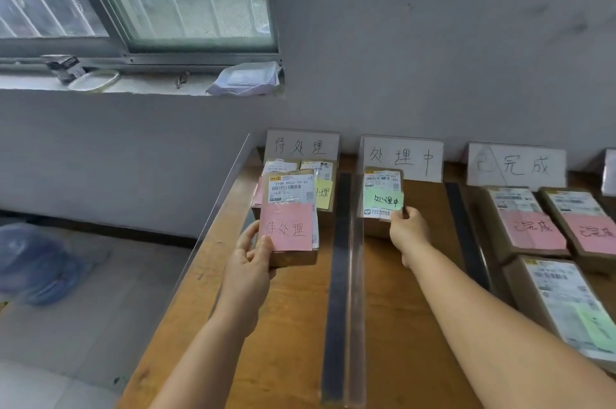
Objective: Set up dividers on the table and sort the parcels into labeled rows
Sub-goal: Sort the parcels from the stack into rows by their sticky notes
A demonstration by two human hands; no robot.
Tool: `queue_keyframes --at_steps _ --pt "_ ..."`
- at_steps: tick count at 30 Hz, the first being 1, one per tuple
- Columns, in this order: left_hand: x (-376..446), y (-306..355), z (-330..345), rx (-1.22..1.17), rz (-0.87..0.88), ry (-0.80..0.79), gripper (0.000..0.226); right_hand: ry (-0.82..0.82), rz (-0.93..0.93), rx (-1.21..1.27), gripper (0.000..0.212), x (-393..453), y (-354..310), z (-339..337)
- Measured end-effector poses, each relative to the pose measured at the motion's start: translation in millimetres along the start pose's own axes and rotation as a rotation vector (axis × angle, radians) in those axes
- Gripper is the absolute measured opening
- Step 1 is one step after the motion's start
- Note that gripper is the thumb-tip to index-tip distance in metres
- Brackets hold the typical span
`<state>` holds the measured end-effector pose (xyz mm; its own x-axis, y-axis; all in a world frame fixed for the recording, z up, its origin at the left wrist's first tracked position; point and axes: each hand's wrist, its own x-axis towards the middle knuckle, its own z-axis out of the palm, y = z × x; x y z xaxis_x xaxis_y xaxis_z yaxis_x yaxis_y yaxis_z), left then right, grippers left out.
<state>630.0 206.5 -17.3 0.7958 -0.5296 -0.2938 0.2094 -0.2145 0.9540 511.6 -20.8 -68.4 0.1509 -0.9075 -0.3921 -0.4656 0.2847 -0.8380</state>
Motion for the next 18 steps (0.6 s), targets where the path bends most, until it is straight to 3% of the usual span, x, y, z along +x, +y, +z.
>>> queue_keyframes --at_steps 5,10,14,18 --pt "2.9 -18.2 -7.3 0.022 -0.085 0.036 0.026 0.024 -0.070 -0.102 0.043 -11.1 -5.9 -10.2" --pt "7.3 -32.7 -19.6 0.070 -0.139 0.124 0.021 0.085 -0.497 -0.131 0.048 -65.2 -40.2 -19.1" --pt "10.5 -41.3 -25.4 0.124 -0.181 0.184 0.025 -0.271 -0.681 -0.257 0.050 -138.1 -61.2 12.9" --pt "12.5 -42.0 -24.5 0.211 -0.169 0.235 0.033 -0.603 -0.521 -0.580 0.046 -176.6 -48.5 64.9"
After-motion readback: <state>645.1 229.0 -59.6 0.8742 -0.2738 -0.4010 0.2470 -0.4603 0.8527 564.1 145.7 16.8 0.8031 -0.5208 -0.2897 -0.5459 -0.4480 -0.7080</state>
